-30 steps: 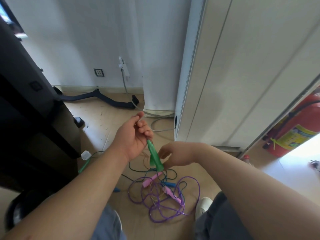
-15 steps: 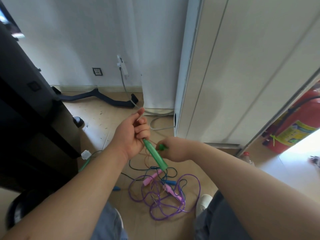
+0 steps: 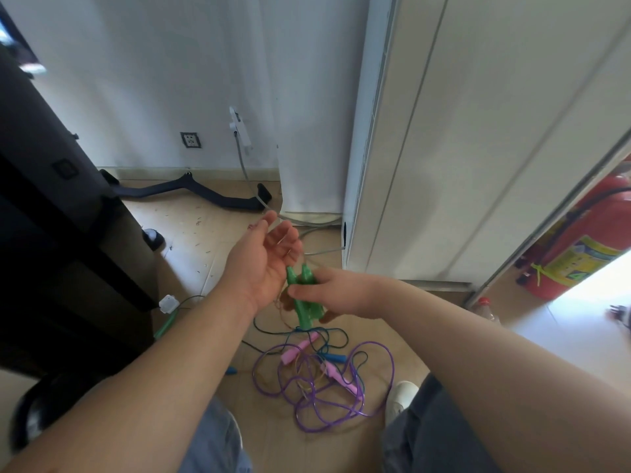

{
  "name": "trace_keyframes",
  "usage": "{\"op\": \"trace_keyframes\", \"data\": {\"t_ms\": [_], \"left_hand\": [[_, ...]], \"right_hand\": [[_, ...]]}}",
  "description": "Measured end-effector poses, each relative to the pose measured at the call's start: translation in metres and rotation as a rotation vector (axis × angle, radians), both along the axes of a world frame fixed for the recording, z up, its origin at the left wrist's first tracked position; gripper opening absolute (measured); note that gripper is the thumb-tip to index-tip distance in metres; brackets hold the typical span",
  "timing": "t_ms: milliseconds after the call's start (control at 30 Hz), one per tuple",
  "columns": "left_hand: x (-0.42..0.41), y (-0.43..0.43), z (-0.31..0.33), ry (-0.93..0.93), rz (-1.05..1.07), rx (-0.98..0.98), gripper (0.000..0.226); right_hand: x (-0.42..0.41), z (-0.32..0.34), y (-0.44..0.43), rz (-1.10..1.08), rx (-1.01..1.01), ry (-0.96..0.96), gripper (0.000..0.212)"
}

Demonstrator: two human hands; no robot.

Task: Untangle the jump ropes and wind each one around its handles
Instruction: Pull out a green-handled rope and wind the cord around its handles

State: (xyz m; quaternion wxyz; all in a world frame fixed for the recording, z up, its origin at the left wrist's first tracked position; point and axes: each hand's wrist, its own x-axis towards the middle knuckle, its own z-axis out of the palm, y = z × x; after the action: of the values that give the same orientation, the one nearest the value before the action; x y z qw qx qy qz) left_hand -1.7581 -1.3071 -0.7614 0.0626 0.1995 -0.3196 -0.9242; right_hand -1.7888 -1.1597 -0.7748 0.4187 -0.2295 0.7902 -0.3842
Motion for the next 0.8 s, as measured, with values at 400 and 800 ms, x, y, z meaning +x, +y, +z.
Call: {"op": "trace_keyframes", "data": {"t_ms": [400, 800], "left_hand": [[0.008, -0.004, -0.014, -0.393, -0.367, -1.031, 0.063], [0.005, -0.008, -0.039, 0.070, -0.589, -1.850, 0.038]], "right_hand": [[-0.023, -0.003, 0.013, -0.176, 0.109, 0.214, 0.022], [-0.019, -0.002, 0.016, 0.157, 0.228, 0.469, 0.025]]}}
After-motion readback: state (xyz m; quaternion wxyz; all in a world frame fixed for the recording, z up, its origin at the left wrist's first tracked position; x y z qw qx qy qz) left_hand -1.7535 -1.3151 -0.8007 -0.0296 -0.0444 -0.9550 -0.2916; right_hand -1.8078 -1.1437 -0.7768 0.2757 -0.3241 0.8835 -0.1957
